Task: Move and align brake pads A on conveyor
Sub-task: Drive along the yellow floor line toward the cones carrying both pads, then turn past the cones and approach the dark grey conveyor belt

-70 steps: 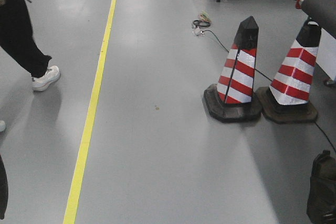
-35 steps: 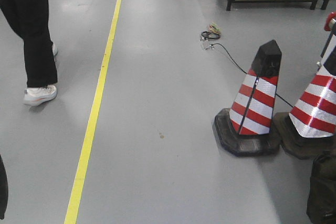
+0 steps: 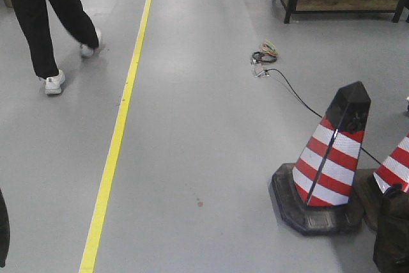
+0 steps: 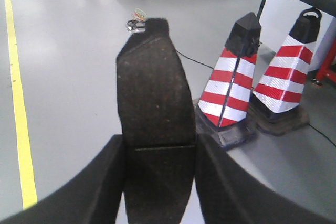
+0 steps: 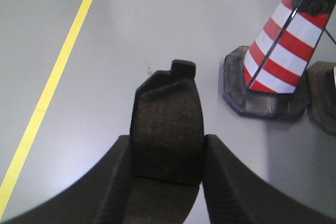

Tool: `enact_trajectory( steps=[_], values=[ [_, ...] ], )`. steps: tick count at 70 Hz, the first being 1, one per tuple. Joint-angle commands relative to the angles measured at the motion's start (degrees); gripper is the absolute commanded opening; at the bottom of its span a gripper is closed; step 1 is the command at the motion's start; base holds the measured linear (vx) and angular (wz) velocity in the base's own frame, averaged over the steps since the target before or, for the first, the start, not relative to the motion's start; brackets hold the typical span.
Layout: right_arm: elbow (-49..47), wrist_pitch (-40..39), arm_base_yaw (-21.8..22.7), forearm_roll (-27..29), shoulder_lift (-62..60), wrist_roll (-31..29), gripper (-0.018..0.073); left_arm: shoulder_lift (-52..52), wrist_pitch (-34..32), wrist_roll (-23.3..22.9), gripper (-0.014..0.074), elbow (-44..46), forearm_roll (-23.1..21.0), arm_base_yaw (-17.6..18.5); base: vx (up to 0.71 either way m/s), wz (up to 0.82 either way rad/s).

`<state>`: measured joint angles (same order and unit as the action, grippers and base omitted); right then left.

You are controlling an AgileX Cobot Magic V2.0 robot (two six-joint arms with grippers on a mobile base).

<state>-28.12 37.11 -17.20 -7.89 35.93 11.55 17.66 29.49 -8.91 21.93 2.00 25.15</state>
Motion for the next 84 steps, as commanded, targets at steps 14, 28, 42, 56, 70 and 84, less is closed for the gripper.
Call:
enact_trajectory(
  steps=[14,28,42,56,70,84],
  values=[
    [-1.8,-4.4,0.2,-0.9,0.0,-0.5,0.0125,0.3,-5.8,0.0,0.0157,1.9,0.0,0.3,0.46,-0.02],
    [-1.8,-4.4,0.2,-0.9,0.0,-0.5,0.0125,0.3,-5.8,0.0,0.0157,1.9,0.0,0.3,0.43,-0.09],
    [-1.8,-4.4,0.2,-0.9,0.0,-0.5,0.0125,0.3,-5.8,0.0,0.0157,1.9,0.0,0.3,0.38,-0.25],
    [-1.8,-4.4,0.2,-0.9,0.0,-0.5,0.0125,0.3,-5.8,0.0,0.0157,1.9,0.0,0.3,0.31,-0.49],
    [-1.8,-4.4,0.2,-0.9,0.0,-0.5,0.0125,0.3,-5.8,0.0,0.0157,1.9,0.0,0.3,0.27,-0.71],
    [-1.8,-4.4,0.2,-0.9,0.0,-0.5,0.0125,0.3,-5.8,0.0,0.0157,1.9,0.0,0.3,0.24,-0.79]
  ],
)
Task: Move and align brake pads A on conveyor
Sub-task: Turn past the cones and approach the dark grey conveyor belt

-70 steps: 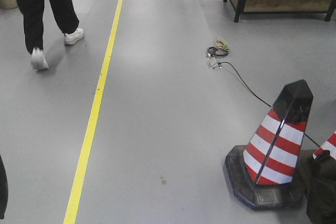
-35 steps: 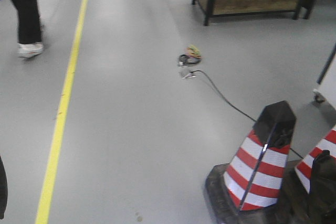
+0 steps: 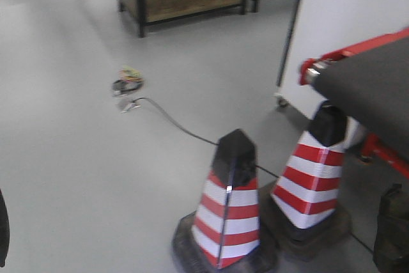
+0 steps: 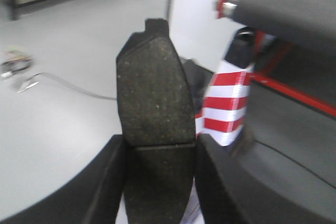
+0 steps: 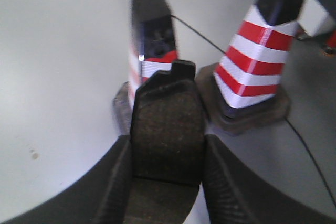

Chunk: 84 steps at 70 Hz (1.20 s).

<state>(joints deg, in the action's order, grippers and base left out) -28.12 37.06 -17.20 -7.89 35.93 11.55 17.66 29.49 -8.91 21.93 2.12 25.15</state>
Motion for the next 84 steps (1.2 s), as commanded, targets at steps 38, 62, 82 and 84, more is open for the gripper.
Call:
enact_trajectory(
  steps=[38,62,82,84],
  values=[
    [-1.8,-4.3,0.2,-0.9,0.0,-0.5,0.0125,0.3,-5.8,0.0,0.0157,1.9,-0.1,0.3,0.22,-0.81],
    [-1.8,-4.3,0.2,-0.9,0.0,-0.5,0.0125,0.3,-5.8,0.0,0.0157,1.9,-0.1,0.3,0.20,-0.78],
    [-1.8,-4.3,0.2,-0.9,0.0,-0.5,0.0125,0.3,-5.8,0.0,0.0157,1.9,-0.1,0.3,0.19,-0.59],
    [-1.8,-4.3,0.2,-0.9,0.0,-0.5,0.0125,0.3,-5.8,0.0,0.0157,1.9,-0.1,0.3,0.20,-0.41]
  ],
)
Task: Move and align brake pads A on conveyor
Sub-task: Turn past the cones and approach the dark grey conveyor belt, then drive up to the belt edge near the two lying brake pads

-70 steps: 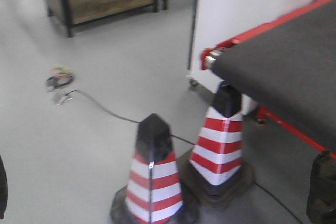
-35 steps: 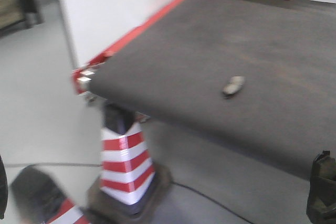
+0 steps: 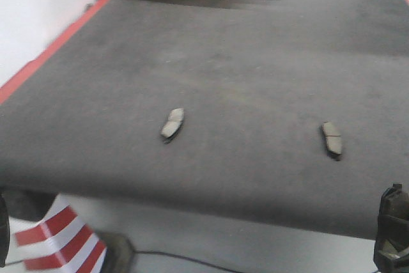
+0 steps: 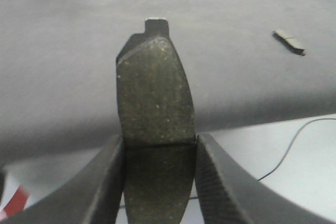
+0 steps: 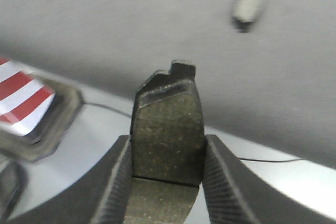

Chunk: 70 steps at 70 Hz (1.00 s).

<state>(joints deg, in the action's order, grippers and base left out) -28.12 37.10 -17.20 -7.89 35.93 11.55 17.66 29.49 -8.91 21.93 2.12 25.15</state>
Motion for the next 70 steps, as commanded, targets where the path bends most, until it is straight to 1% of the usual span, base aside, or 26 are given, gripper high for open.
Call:
enact_trajectory(
  steps=[1,70],
  values=[
    [-1.8,-4.4,0.2,-0.9,0.0,-0.5,0.0125,0.3,-5.8,0.0,0.0157,1.9,-0.1,0.3,0.20,-0.38],
    [-1.8,-4.4,0.2,-0.9,0.0,-0.5,0.0125,0.3,-5.8,0.0,0.0157,1.9,-0.1,0.3,0.21,-0.22]
  ],
)
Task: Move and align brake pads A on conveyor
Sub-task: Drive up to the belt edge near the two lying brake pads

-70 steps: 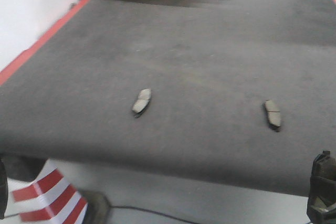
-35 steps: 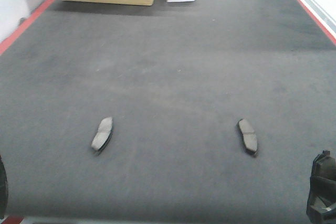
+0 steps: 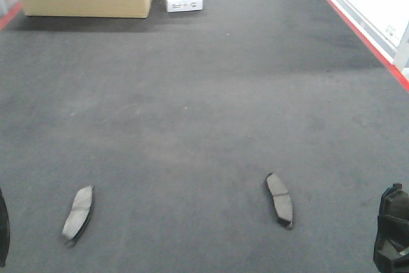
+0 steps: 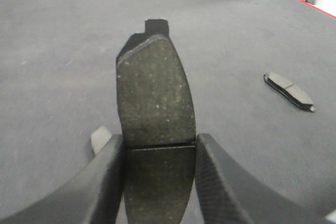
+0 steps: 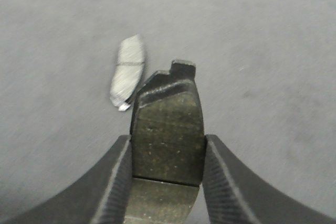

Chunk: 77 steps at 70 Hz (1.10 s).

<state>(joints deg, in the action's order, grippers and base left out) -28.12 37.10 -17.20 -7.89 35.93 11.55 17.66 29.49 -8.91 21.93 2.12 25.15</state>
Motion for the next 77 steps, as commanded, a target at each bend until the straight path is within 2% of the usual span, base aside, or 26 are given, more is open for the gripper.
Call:
enact_trajectory(
  steps=[1,77],
  values=[
    [-1.8,-4.4,0.2,-0.9,0.0,-0.5,0.0125,0.3,-5.8,0.0,0.0157,1.9,-0.1,0.3,0.16,-0.16],
    [-1.8,-4.4,0.2,-0.9,0.0,-0.5,0.0125,0.3,-5.9,0.0,0.0157,1.9,-0.1,0.3,0.07,0.05]
  ],
)
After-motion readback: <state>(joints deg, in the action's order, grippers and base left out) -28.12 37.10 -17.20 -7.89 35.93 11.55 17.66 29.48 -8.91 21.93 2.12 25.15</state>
